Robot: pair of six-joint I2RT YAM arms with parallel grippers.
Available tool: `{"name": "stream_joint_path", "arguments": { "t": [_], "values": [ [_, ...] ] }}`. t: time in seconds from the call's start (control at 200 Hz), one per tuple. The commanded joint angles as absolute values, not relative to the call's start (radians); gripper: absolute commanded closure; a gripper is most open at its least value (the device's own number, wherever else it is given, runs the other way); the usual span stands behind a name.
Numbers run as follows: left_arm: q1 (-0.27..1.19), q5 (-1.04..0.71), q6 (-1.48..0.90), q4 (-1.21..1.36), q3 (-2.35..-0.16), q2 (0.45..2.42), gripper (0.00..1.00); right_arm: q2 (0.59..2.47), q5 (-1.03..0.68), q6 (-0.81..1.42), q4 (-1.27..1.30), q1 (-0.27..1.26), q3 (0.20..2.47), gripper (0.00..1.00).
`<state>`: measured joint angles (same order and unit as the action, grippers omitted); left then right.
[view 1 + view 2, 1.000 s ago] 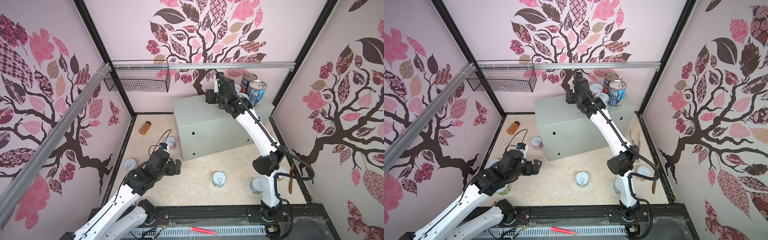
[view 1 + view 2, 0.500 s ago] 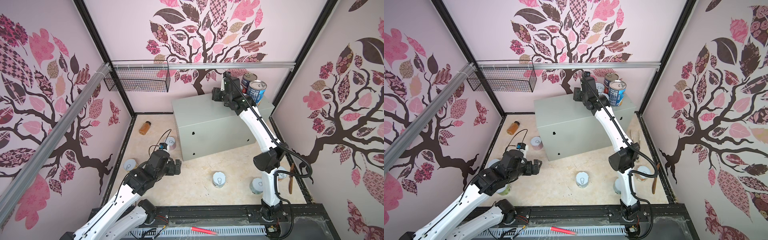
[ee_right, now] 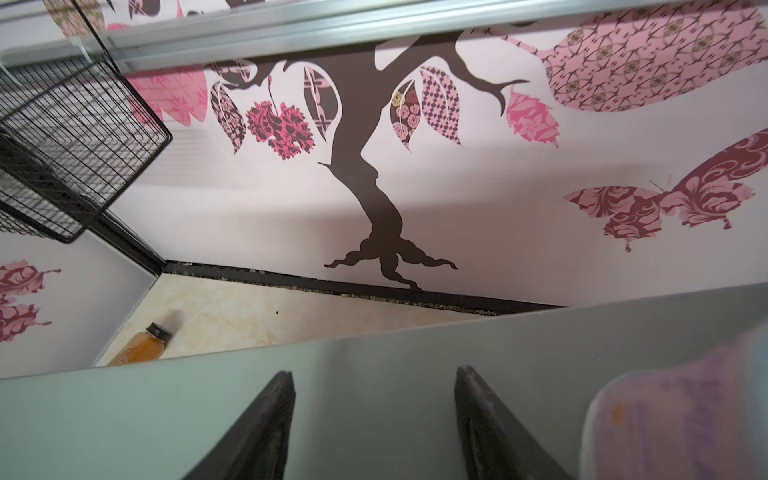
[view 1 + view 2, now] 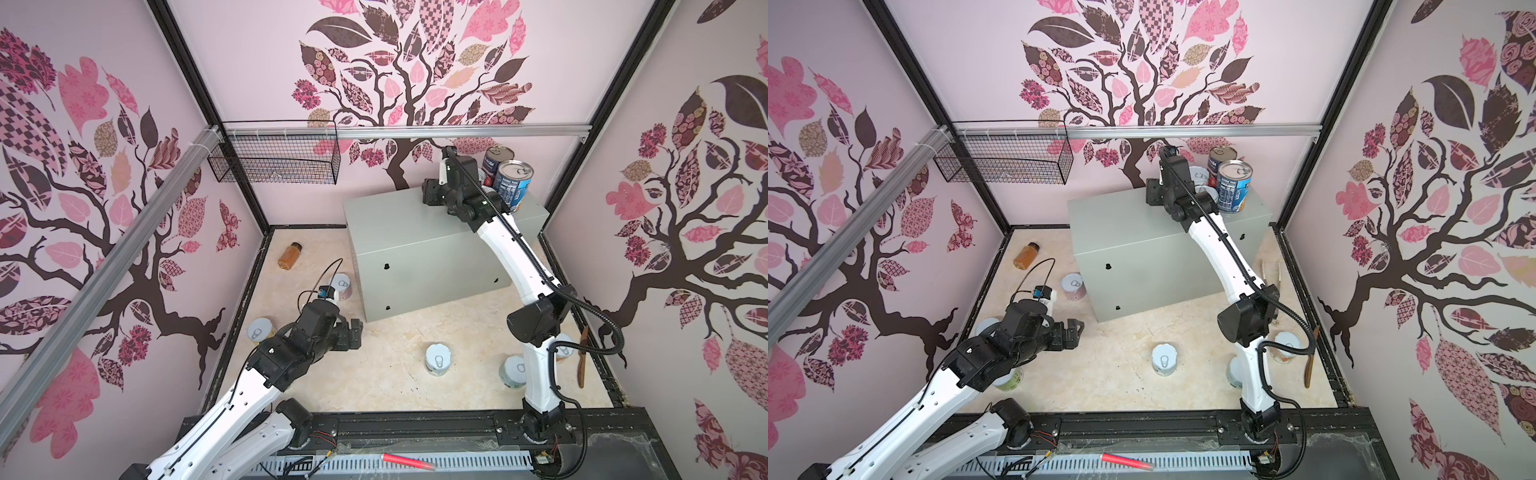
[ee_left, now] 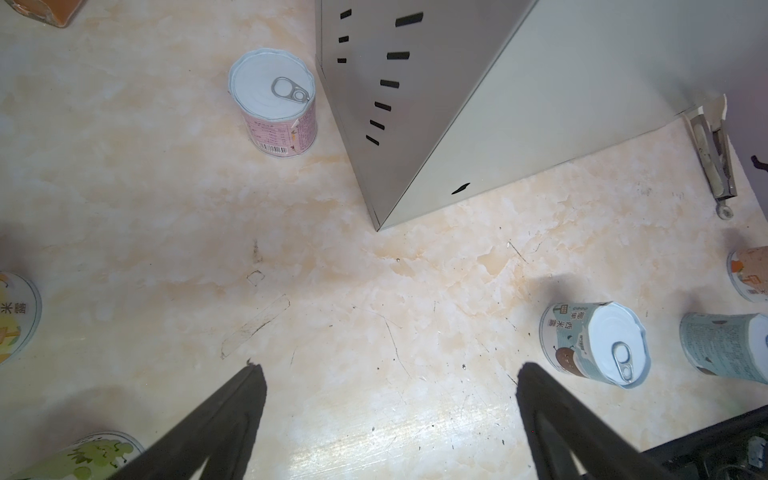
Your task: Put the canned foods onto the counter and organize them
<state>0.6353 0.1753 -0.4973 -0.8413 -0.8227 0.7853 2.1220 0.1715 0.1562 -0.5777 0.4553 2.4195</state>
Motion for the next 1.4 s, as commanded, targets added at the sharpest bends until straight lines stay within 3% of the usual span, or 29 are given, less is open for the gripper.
{"name": "stream_joint_path", "arguments": {
  "t": [0.0, 0.51, 0.775, 1.22, 1.395],
  "values": [
    [0.634, 0.184, -0.492, -0.84, -0.802, 0.776, 0.02, 2.058, 0.154, 0.102, -0.593, 0.447, 2.379, 0.35],
    [0.634, 0.184, -0.493, -0.838, -0.801, 0.777, 0.02, 1.959, 0.074, 0.072, -0.561, 0.431, 2.259, 0.34],
    [0.634, 0.186, -0.492, -0.838, -0.801, 0.778, 0.02, 1.929, -0.046, 0.081, -0.566, 0.432, 2.254, 0.32],
    [0.629, 0.201, -0.479, -0.846, -0.804, 0.758, 0.02, 1.809, -0.023, 0.017, -0.685, 0.541, 2.285, 0.02],
    [0.628, 0.213, -0.476, -0.85, -0.806, 0.755, 0.02, 1.688, -0.007, 0.055, -0.684, 0.589, 2.164, 0.0]
  ]
}}
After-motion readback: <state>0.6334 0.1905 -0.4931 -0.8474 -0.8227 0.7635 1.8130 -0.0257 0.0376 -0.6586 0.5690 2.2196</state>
